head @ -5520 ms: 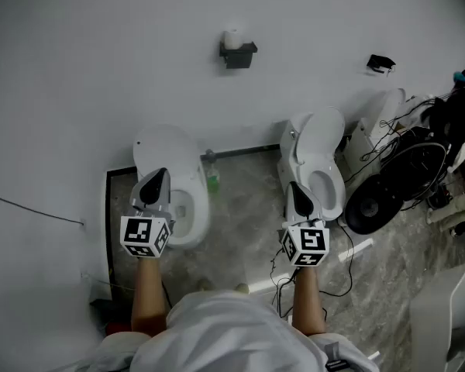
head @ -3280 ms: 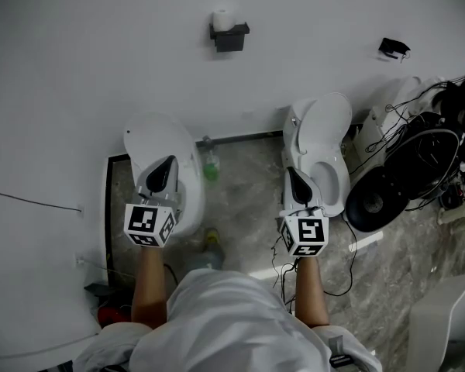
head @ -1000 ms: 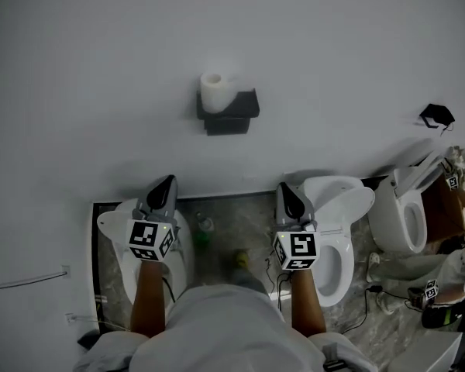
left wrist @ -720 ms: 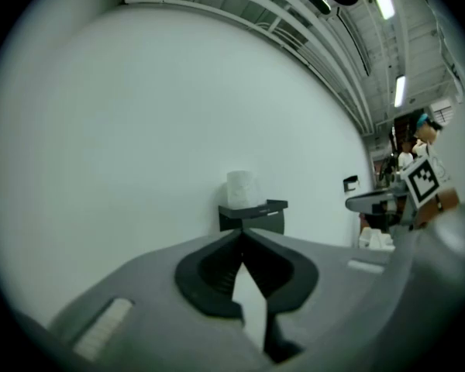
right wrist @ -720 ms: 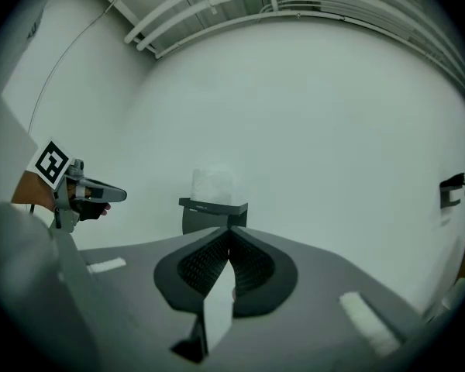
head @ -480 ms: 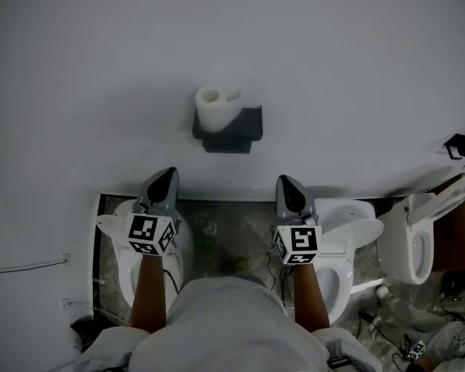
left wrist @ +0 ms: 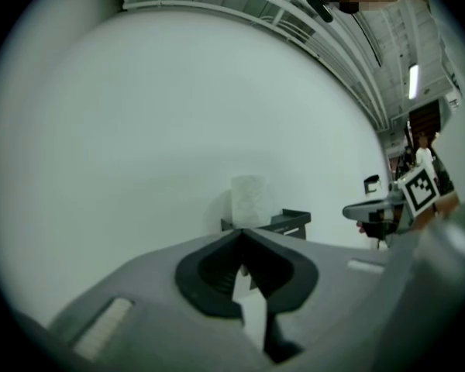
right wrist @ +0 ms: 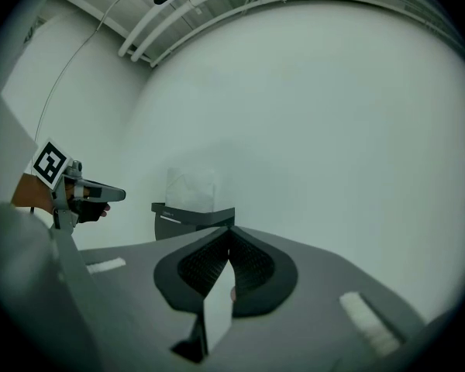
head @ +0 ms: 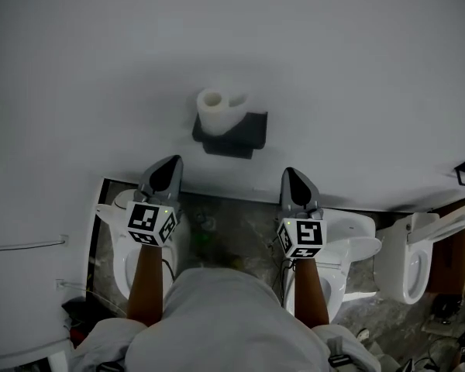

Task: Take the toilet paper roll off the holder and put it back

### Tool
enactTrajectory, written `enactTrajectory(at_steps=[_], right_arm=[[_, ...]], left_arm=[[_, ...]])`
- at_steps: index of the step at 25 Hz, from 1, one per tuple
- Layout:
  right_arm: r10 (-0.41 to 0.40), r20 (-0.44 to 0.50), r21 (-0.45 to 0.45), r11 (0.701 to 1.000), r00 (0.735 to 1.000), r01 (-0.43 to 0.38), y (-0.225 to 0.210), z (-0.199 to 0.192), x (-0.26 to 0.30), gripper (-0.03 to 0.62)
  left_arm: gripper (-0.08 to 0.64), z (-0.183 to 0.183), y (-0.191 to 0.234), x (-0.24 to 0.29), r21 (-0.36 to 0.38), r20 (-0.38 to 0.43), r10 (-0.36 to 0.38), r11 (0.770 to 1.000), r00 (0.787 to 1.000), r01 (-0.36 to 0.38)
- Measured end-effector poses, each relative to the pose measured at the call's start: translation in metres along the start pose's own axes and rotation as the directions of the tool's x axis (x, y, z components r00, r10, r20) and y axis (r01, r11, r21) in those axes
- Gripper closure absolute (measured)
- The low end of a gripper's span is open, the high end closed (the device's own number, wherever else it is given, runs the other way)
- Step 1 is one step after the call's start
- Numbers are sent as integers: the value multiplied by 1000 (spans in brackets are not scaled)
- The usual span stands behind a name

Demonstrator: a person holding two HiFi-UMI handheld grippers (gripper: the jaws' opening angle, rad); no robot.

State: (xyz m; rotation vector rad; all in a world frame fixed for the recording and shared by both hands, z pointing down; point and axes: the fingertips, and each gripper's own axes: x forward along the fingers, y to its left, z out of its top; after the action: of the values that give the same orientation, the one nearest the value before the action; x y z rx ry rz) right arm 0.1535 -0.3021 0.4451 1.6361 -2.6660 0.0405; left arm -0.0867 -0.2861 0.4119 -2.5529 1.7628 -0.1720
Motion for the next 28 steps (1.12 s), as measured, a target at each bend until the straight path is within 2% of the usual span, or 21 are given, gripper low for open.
enactTrajectory(at_steps=[10,28], right_arm=[[-20,-4,36,999,1000,20,-7,0,6,591],[-80,-11,-18,997,997,80,8,10,16,591]], left_arm=[[560,9,6,11,-15,19,-16,1000,1000,16],[558,19,15,26,-3,60,-116,993,991,116]])
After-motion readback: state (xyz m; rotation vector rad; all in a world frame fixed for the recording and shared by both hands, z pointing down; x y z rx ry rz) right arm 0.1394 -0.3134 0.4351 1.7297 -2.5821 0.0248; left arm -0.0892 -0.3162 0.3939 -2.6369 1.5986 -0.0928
